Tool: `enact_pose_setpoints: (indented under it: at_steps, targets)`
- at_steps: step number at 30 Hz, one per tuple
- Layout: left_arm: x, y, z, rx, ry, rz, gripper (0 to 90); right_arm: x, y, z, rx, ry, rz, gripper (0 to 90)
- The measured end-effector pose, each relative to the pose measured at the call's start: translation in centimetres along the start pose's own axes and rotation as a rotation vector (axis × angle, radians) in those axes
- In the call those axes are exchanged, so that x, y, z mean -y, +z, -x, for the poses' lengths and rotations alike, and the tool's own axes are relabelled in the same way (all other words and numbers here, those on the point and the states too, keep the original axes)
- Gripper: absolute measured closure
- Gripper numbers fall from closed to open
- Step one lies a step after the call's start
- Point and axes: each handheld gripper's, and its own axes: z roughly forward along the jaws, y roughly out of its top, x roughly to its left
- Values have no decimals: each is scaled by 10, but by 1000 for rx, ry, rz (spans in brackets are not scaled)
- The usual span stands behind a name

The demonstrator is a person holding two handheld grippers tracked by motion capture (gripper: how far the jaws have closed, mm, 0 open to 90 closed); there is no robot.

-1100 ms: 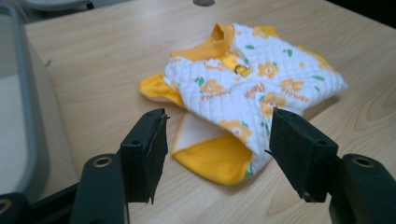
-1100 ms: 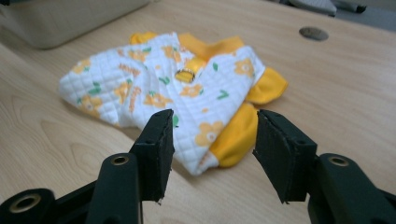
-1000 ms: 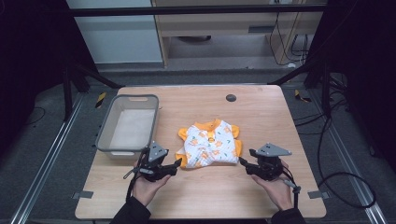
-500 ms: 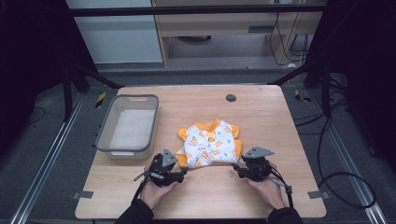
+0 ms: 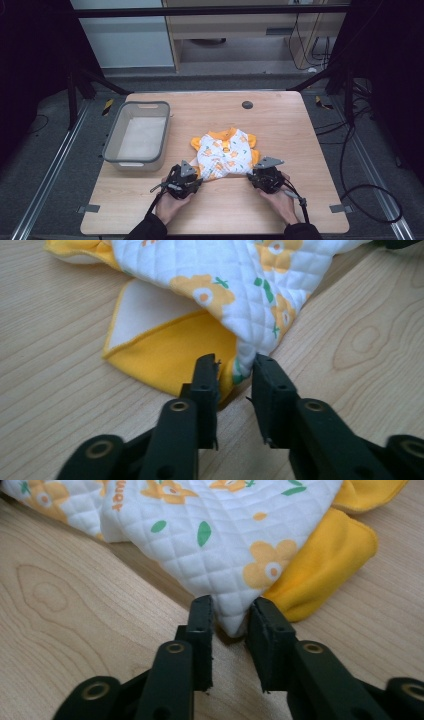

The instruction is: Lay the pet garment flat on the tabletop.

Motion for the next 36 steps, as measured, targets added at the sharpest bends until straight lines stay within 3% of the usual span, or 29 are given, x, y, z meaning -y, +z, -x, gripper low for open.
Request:
enact_pose_setpoints:
  at_steps: [2, 4, 11, 14, 18, 22, 27, 28, 30, 31, 33, 36]
  targets:
    - [-1, -2, 2, 11, 11, 3, 798, -1, -3, 1, -10, 8, 5, 856]
    - [-1, -3, 2, 12, 15, 5, 812, -3, -8, 1, -27, 13, 19, 875]
    - [-9, -27, 3, 72, 2, 71, 828, -8, -25, 0, -70, 23, 62, 884]
    - [-15, -50, 2, 115, -15, 134, 831, -13, -46, -2, -104, 27, 103, 883]
    - [-19, -66, 3, 142, -22, 173, 838, -17, -61, -4, -119, 13, 127, 882]
    - [-28, -84, 5, 144, -10, 199, 875, -27, -80, -9, -149, -6, 149, 877]
    - [-32, -75, 2, 125, 0, 171, 879, -37, -76, -9, -150, -3, 123, 879]
    - [-31, -64, -2, 118, -14, 156, 880, -40, -66, -6, -144, 20, 107, 879]
    - [-32, -60, -4, 105, -15, 152, 881, -41, -60, -4, -140, 35, 99, 878]
    - [-32, -56, -6, 91, -15, 148, 883, -42, -49, 0, -148, 79, 100, 876]
    - [-33, -50, -10, 68, -18, 145, 883, -42, -44, 2, -147, 105, 99, 874]
    - [-33, -36, -17, 31, -41, 125, 882, -41, -27, 7, -106, 131, 96, 854]
